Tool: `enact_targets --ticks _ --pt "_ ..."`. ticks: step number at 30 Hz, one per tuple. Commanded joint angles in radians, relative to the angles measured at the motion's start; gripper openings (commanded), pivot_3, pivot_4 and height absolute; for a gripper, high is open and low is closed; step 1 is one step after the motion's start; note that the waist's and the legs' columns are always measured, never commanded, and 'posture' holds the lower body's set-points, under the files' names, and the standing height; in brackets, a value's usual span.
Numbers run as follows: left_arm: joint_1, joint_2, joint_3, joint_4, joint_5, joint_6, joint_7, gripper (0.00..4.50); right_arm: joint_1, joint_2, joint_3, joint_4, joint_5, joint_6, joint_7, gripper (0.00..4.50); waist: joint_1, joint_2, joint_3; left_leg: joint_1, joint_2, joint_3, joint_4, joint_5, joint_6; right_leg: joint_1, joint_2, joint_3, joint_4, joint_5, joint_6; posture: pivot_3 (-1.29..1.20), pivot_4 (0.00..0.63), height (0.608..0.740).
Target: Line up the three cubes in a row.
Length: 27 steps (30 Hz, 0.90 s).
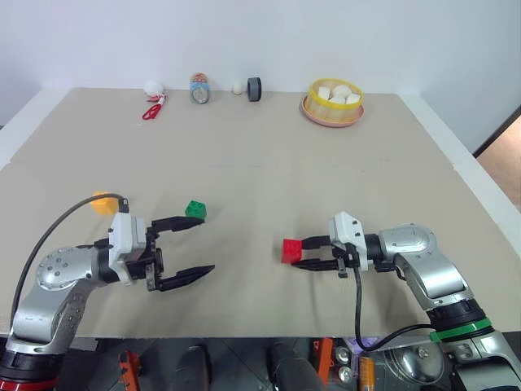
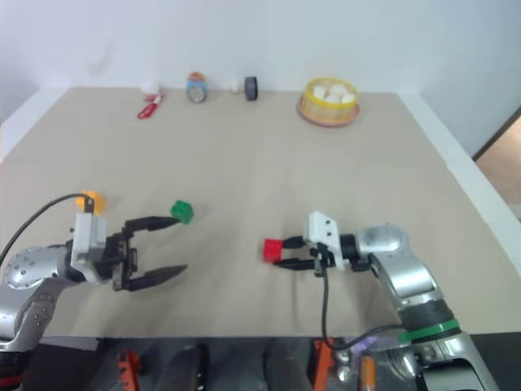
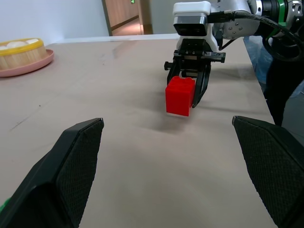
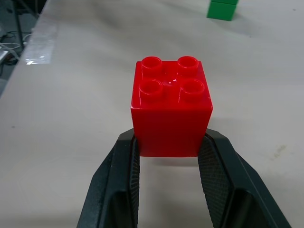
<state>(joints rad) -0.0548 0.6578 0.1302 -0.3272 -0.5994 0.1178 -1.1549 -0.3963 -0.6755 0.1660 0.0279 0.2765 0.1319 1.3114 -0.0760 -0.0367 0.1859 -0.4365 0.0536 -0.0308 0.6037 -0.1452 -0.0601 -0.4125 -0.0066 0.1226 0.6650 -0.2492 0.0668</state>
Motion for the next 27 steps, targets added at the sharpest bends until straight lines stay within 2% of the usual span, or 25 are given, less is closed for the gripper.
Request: enact_targets --ticks 1,13,23,25,27 --pt "0.007 0.011 0.032 -0.051 -0.023 0.007 0.018 4.50 -0.007 0.005 0.001 0.009 0.004 -0.028 0.015 1.17 0.000 0.000 0.000 0.000 0.000 0.000 0.000 0.000 0.000 0.000 0.000 0.000 0.000 0.000 0.000 0.00 0.150 0.740" --pt "0.029 0.015 0.060 -0.083 -0.032 0.026 0.054 4.50 -0.043 0.010 0.017 0.176 -0.040 -0.154 0.057 1.17 0.000 0.000 0.000 0.000 0.000 0.000 0.000 0.000 0.000 0.000 0.000 0.000 0.000 0.000 0.000 0.00 0.150 0.740" --pt "0.079 0.013 0.079 -0.124 -0.038 0.031 0.086 4.50 -0.076 0.031 0.040 0.228 -0.042 -0.181 0.109 1.17 0.000 0.000 0.000 0.004 0.000 0.000 0.000 0.000 0.000 0.004 0.000 0.000 0.000 0.000 0.000 0.00 0.150 0.740" --pt "0.090 0.012 0.082 -0.130 -0.038 0.028 0.091 4.50 -0.082 0.036 0.040 0.240 -0.040 -0.179 0.119 2.21 0.000 0.000 0.000 0.005 0.000 0.000 0.000 0.000 0.000 0.004 0.000 0.000 0.000 0.000 0.000 0.00 0.150 0.740" --pt "0.101 0.010 0.087 -0.135 -0.038 0.027 0.097 4.50 -0.089 0.041 0.038 0.251 -0.040 -0.169 0.120 2.81 0.000 0.000 0.000 0.005 0.000 0.000 0.000 0.000 0.000 0.004 0.000 0.000 0.000 0.000 0.000 0.00 0.150 0.740"
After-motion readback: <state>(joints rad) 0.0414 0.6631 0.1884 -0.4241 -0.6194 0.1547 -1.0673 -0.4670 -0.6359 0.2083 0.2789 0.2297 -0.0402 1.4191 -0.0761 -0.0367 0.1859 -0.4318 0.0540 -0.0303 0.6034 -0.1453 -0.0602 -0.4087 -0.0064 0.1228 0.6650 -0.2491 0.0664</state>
